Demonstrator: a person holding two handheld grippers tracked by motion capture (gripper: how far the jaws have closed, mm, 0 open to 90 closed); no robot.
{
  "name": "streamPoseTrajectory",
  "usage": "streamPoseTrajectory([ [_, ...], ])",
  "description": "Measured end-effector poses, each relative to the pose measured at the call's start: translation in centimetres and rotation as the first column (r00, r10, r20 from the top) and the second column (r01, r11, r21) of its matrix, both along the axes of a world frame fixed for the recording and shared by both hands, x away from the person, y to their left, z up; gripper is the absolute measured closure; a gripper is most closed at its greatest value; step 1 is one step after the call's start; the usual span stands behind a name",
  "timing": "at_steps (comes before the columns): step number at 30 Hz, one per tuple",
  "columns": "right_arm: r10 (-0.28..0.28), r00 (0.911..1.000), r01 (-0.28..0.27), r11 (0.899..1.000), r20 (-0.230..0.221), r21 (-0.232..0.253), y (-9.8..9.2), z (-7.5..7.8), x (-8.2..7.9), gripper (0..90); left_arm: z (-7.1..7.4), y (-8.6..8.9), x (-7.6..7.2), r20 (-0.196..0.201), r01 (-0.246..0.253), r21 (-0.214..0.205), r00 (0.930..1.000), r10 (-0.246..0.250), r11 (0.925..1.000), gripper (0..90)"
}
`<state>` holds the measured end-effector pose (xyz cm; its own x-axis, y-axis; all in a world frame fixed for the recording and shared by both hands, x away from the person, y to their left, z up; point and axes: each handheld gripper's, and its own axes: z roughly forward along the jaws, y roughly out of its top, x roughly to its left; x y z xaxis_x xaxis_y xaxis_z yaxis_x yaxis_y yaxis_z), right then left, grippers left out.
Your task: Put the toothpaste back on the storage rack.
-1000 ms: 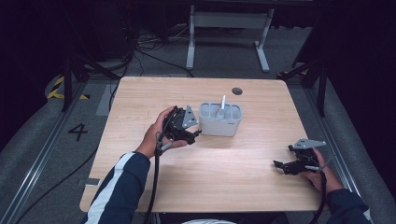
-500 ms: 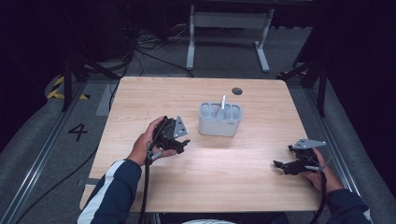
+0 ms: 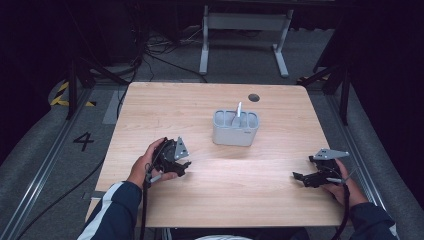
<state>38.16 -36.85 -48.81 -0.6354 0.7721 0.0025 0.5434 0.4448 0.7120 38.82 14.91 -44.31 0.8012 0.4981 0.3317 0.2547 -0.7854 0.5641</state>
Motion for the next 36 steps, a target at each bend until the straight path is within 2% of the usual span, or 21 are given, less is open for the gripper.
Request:
streamPoseTrajectory([
  [5, 0.0, 1.0, 0.0, 1.0, 0.0, 0.0, 0.0, 0.0, 0.0, 0.5, -0.9, 1.6, -0.9, -0.012, -0.027, 0.004, 0.9996, 0.027, 0.9996, 22.5],
  [7, 0.0, 1.0, 0.0, 1.0, 0.0, 0.001, 0.0, 0.0, 0.0, 0.5, -1.2, 2.1, -1.4, -0.012, -0.034, 0.018, 0.9993, 0.034, 0.9992, 22.4],
  [9, -0.002, 1.0, 0.002, 1.0, -0.001, 0.001, 0.0, 0.0, -0.1, 0.5, -1.3, 2.5, -1.7, -0.029, -0.039, 0.028, 0.9988, 0.04, 0.9988, 22.2],
  [13, -0.002, 1.0, 0.002, 1.0, -0.001, 0.001, 0.0, 0.0, -0.1, 0.5, -1.3, 3.4, -2.3, -0.077, -0.056, -0.018, 0.9955, 0.054, 0.9983, 22.5],
  [20, -0.001, 1.0, 0.001, 1.0, -0.001, 0.001, 0.0, 0.0, -0.1, 0.5, -1.4, 5.2, -3.1, -0.098, -0.089, -0.061, 0.9918, 0.083, 0.9942, 22.6],
  [21, -0.001, 1.0, 0.001, 1.0, -0.001, 0.001, 0.0, 0.0, -0.1, 0.5, -1.5, 5.4, -3.1, -0.099, -0.094, -0.064, 0.9913, 0.087, 0.9936, 22.6],
  [22, -0.001, 1.0, 0.001, 1.0, -0.001, 0.001, 0.0, 0.0, -0.1, 0.5, -1.7, 5.7, -3.3, -0.079, -0.1, -0.055, 0.9923, 0.096, 0.9934, 22.7],
  [24, -0.002, 1.0, 0.002, 1.0, -0.002, 0.002, 0.0, 0.0, -0.1, 0.5, -2.1, 5.9, -3.5, -0.073, -0.109, -0.035, 0.9917, 0.106, 0.9935, 22.8],
  [25, -0.001, 1.0, 0.001, 1.0, -0.002, 0.002, 0.0, 0.0, -0.1, 0.4, -2.2, 6.1, -3.6, -0.079, -0.118, -0.058, 0.9905, 0.113, 0.9913, 23.2],
  [29, 0.013, 0.9999, -0.013, 1.0, -0.001, -0.001, 0.0, 0.0, 0.2, 0.4, -2.5, 6.6, -4.5, -0.072, -0.111, -0.088, 0.9919, 0.105, 0.9899, 22.4],
  [31, 0.026, 0.9997, -0.026, 1.0, 0.0, 0.0, 0.1, 0.0, 0.4, 0.3, -2.6, 6.9, -4.9, -0.081, -0.121, -0.107, 0.9903, 0.113, 0.9868, 21.1],
  [34, 0.043, 0.9991, -0.043, 0.999, -0.001, -0.001, 0.2, 0.0, 0.7, 0.3, -3.0, 7.6, -5.6, -0.116, -0.146, -0.167, 0.985, 0.128, 0.9751, 20.3],
  [36, 0.054, 0.9985, -0.054, 0.999, 0.001, 0.0, 0.2, 0.0, 0.8, 0.3, -3.4, 8.3, -6.0, -0.154, -0.182, -0.217, 0.9766, 0.15, 0.9592, 18.8],
])
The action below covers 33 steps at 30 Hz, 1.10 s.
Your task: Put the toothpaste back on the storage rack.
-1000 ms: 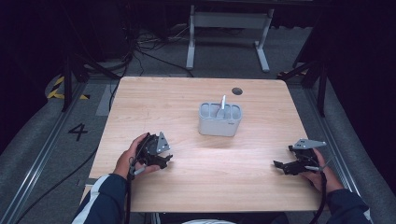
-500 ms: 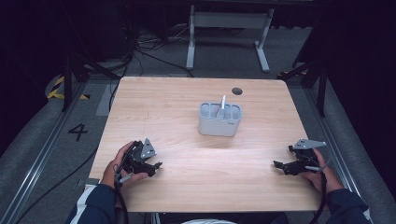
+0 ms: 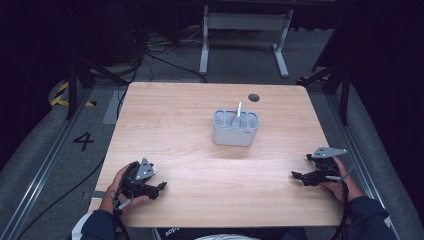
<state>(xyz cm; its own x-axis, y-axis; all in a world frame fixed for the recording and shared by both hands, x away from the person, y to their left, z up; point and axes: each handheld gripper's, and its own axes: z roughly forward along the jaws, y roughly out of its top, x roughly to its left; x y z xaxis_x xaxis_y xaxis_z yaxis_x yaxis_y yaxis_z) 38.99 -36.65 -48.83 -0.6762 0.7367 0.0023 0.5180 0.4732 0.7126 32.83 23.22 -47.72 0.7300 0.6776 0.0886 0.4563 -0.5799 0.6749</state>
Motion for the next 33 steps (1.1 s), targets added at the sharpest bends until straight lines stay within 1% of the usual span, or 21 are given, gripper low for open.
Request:
streamPoseTrajectory([
  [1, 0.006, 1.0, -0.006, 1.0, -0.002, -0.001, 0.02, 0.02, 0.09, 0.2, -0.21, 0.34, -0.05, -0.017, -0.02, -0.028, 0.9997, 0.02, 0.9994, 16.8],
  [2, 0.012, 0.9999, -0.012, 1.0, -0.002, 0.0, 0.04, 0.01, 0.2, 0.2, -0.5, 0.75, -0.14, -0.045, -0.048, -0.07, 0.998, 0.045, 0.9964, 15.0],
  [3, 0.016, 0.9999, -0.016, 1.0, -0.001, 0.0, 0.07, 0.01, 0.3, 0.2, -0.5, 0.95, -0.16, -0.056, -0.062, -0.072, 0.9968, 0.058, 0.9955, 15.0],
  [5, 0.018, 0.9998, -0.018, 1.0, -0.001, 0.0, 0.1, 0.01, 0.36, 0.2, -0.47, 1.27, -0.26, -0.053, -0.071, -0.068, 0.9963, 0.067, 0.9952, 14.5],
  [7, 0.015, 0.9999, -0.015, 1.0, -0.002, -0.001, 0.11, 0.01, 0.33, 0.2, -0.44, 1.32, -0.23, -0.053, -0.07, -0.065, 0.9964, 0.066, 0.9955, 14.5],
  [8, 0.013, 0.9999, -0.013, 1.0, -0.001, -0.001, 0.12, 0.01, 0.31, 0.3, -0.45, 1.28, -0.24, -0.065, -0.071, -0.067, 0.9956, 0.067, 0.9952, 14.1],
  [10, 0.01, 0.9999, -0.01, 1.0, 0.0, -0.001, 0.12, 0.01, 0.27, 0.3, -0.55, 1.16, -0.15, -0.063, -0.078, -0.077, 0.9953, 0.073, 0.994, 12.9],
  [11, 0.011, 0.9999, -0.011, 1.0, 0.0, -0.001, 0.12, 0.02, 0.26, 0.4, -0.49, 1.24, 0.03, -0.059, -0.064, -0.062, 0.9964, 0.06, 0.996, 12.0],
  [12, 0.011, 0.9999, -0.011, 1.0, 0.0, -0.001, 0.12, 0.02, 0.26, 0.4, -0.55, 1.13, 0.19, -0.061, -0.069, -0.064, 0.996, 0.065, 0.9955, 10.7],
  [13, 0.01, 0.9999, -0.01, 1.0, 0.0, 0.0, 0.13, 0.02, 0.26, 0.4, -0.5, 1.08, 0.23, -0.075, -0.069, -0.06, 0.9951, 0.065, 0.9958, 8.9],
  [14, 0.01, 0.9999, -0.01, 1.0, 0.0, 0.0, 0.13, 0.02, 0.26, 0.4, -0.53, 1.03, 0.31, -0.074, -0.066, -0.065, 0.9954, 0.061, 0.9957, 8.3],
  [17, 0.01, 0.9999, -0.01, 1.0, 0.0, -0.001, 0.12, 0.02, 0.25, 0.4, -0.58, 1.03, 0.34, -0.072, -0.066, -0.068, 0.9956, 0.061, 0.9955, 7.9],
  [26, 0.013, 0.9999, -0.013, 1.0, 0.0, -0.002, 0.12, 0.01, 0.3, 0.3, -0.52, 1.13, 0.46, -0.074, -0.055, -0.059, 0.996, 0.05, 0.9968, 7.5],
  [27, 0.013, 0.9999, -0.013, 1.0, -0.001, -0.001, 0.12, 0.02, 0.29, 0.3, -0.55, 1.16, 0.54, -0.064, -0.052, -0.056, 0.9968, 0.048, 0.9971, 7.3],
  [30, 0.01, 0.9999, -0.01, 1.0, 0.0, -0.001, 0.13, 0.01, 0.27, 0.3, -0.58, 1.12, 0.6, -0.075, -0.055, -0.061, 0.9959, 0.05, 0.9966, 6.2],
  [33, 0.011, 0.9999, -0.011, 1.0, 0.0, -0.002, 0.12, 0.01, 0.28, 0.3, -0.6, 1.12, 0.68, -0.075, -0.053, -0.061, 0.996, 0.048, 0.9968, 5.3],
])
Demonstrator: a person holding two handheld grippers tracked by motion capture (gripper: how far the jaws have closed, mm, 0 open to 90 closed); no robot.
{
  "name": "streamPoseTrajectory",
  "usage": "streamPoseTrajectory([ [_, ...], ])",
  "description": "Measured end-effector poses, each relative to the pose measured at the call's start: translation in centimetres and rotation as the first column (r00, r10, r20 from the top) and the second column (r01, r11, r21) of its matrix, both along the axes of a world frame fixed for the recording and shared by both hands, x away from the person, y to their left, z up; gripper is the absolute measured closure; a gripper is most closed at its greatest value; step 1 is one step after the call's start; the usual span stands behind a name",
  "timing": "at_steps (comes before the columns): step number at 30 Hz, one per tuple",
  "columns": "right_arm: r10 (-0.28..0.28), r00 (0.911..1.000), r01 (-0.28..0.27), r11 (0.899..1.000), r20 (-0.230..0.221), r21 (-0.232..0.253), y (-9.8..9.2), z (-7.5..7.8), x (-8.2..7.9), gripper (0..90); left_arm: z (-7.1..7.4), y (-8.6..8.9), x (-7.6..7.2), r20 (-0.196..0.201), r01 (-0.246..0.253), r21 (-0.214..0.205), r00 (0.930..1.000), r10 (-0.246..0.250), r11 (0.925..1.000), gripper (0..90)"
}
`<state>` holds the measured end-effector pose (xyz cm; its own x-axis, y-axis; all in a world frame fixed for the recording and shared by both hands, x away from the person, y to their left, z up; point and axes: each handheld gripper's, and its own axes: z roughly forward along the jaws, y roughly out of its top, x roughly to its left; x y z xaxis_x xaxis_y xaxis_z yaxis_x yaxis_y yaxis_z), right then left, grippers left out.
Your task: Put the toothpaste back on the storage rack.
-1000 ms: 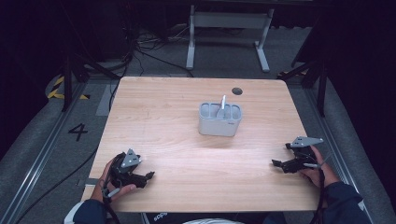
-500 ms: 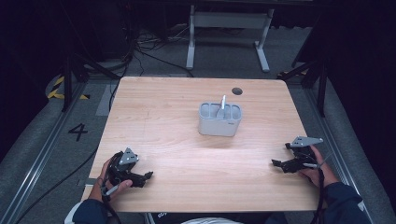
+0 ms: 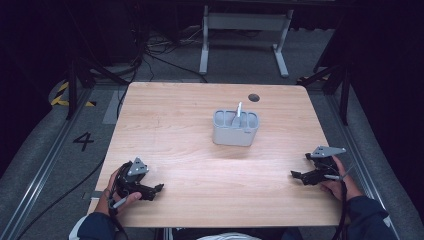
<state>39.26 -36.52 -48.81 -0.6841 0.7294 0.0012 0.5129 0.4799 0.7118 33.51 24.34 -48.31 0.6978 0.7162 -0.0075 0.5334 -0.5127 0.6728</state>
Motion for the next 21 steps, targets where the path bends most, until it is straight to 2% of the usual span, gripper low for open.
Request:
streamPoseTrajectory([
  [21, 0.005, 1.0, -0.005, 1.0, 0.003, 0.0, -0.02, -0.01, 0.05, 0.3, -0.05, -0.02, 0.44, -0.016, -0.003, 0.007, 0.9999, 0.003, 1.0, 0.2],
])
